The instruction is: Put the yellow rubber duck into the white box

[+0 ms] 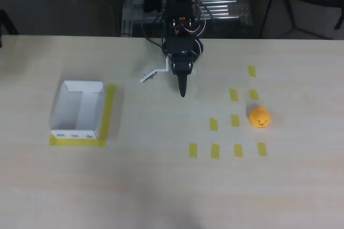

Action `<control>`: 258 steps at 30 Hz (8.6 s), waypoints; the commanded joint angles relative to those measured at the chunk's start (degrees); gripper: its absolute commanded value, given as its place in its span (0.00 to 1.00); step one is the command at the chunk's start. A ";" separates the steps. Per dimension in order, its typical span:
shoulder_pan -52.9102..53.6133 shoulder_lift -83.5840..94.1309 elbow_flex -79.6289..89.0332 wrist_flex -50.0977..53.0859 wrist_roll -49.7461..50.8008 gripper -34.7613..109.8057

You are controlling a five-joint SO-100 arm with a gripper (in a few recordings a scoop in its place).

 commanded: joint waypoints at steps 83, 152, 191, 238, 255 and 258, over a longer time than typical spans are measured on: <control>-1.32 -3.43 -8.17 -1.67 -3.52 0.24; -37.44 -129.55 -123.13 33.05 -25.22 0.68; -39.99 -149.77 -143.35 33.57 -18.98 0.31; 45.97 -104.77 -138.78 27.86 -18.28 0.24; 56.43 -128.14 -133.51 9.23 -28.30 0.24; 56.51 -128.14 -127.88 4.57 -29.88 0.24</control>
